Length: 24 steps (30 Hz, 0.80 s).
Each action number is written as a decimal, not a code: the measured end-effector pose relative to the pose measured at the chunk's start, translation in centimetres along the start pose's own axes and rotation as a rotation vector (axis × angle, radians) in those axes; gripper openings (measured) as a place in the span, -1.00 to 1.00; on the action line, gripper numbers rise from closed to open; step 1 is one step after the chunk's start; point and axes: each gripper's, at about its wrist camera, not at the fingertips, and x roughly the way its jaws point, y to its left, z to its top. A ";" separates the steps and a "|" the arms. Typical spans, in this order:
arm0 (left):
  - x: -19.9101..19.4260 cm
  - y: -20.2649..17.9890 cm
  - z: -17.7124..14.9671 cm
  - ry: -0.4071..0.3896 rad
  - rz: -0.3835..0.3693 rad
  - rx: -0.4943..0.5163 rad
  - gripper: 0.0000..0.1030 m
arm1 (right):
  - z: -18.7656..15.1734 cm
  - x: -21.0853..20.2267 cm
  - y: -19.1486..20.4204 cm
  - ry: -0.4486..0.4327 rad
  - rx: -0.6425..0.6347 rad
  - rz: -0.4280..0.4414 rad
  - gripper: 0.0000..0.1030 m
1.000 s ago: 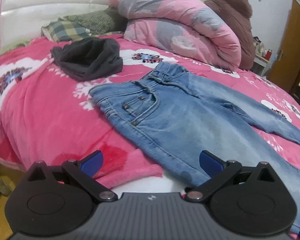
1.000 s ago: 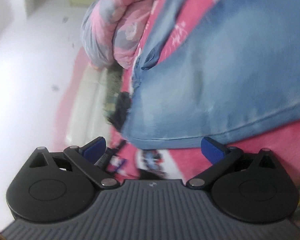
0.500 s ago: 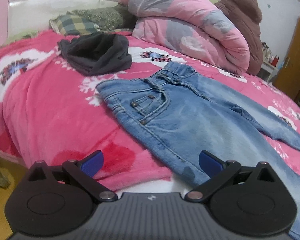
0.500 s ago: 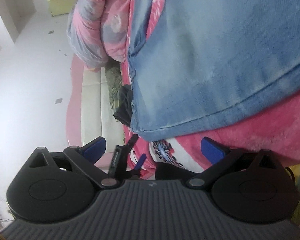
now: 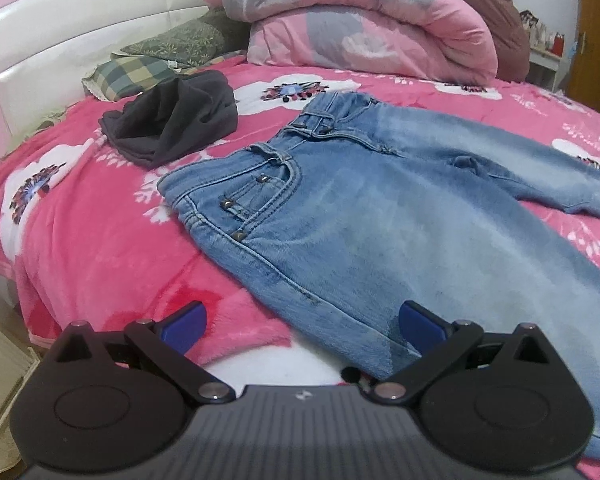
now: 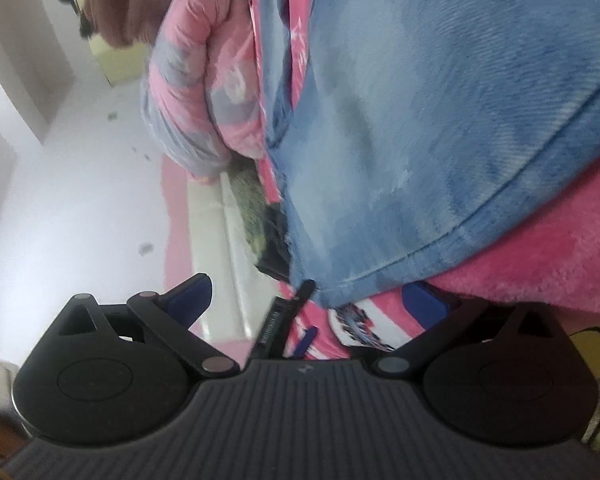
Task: Fold clothes
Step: 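Roll the right gripper and pinch the blue jeans leg hem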
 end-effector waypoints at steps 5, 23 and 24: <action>0.4 0.0 -0.1 0.020 0.017 -0.002 0.99 | 0.3 -0.7 -0.3 -0.029 0.023 0.044 0.98; 0.8 -0.3 -0.3 0.026 0.033 0.011 0.99 | 0.1 -0.9 0.3 -0.105 -0.021 0.081 0.97; 0.8 -0.3 -0.3 0.026 0.034 0.012 0.99 | 0.1 -0.9 0.4 -0.111 -0.024 0.088 0.97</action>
